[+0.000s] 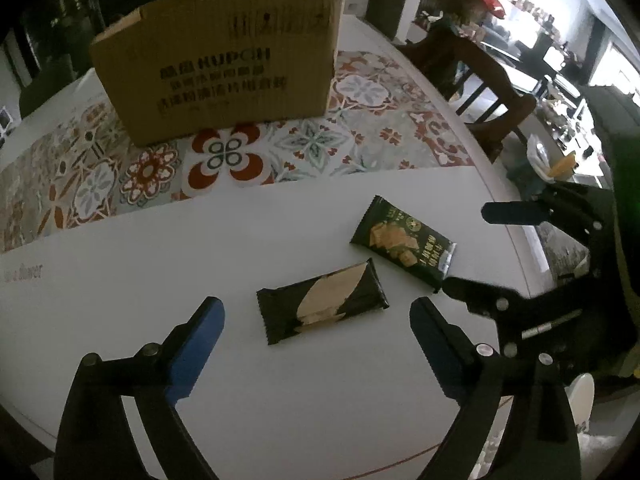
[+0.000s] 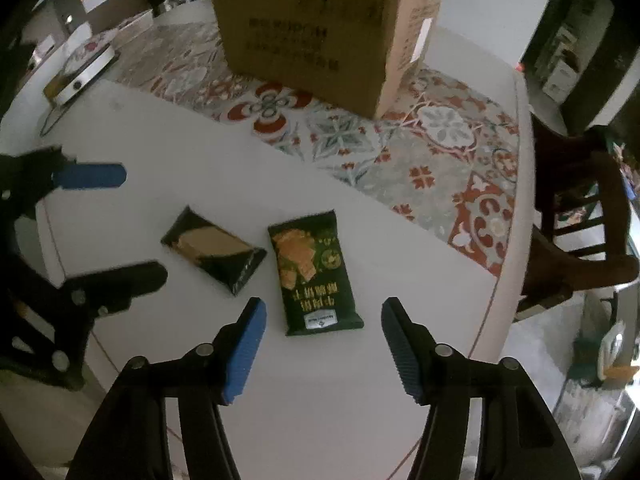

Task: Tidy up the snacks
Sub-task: 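Grasp the black-and-gold bar with the left tool while the right tool grasps the green cracker packet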

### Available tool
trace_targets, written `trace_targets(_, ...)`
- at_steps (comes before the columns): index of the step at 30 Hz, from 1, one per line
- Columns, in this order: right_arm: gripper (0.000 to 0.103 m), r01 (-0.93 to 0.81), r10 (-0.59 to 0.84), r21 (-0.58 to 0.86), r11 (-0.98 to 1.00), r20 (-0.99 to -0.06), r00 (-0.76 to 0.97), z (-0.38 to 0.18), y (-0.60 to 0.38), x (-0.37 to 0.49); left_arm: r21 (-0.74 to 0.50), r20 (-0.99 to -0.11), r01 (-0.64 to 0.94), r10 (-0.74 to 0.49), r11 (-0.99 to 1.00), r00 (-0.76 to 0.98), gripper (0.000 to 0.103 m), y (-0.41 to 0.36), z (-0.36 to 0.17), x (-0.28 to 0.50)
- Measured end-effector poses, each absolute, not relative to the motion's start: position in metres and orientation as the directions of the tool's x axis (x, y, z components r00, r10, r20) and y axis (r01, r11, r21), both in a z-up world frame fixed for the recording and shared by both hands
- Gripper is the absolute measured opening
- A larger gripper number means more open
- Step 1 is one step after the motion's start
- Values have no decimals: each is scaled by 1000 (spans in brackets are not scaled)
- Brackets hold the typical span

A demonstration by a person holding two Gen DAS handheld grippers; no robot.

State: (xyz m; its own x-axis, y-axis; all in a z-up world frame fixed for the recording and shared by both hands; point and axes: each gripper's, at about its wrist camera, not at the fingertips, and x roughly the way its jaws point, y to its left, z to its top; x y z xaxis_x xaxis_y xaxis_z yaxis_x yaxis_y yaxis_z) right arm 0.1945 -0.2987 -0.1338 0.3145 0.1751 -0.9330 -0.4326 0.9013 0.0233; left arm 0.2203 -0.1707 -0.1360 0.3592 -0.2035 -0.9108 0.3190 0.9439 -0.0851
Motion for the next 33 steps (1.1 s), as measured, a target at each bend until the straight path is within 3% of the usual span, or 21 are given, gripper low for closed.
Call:
trace_targets(14, 73, -450, 228, 67, 890, -921, 315, -158, -299, 204, -154, -954, 193, -197, 969, 228, 96, -180, -174, 246)
trace_targets(33, 69, -417, 189, 34, 908, -923, 336, -176, -295, 209, -68, -973, 152, -99, 986, 209, 95, -187, -193, 253)
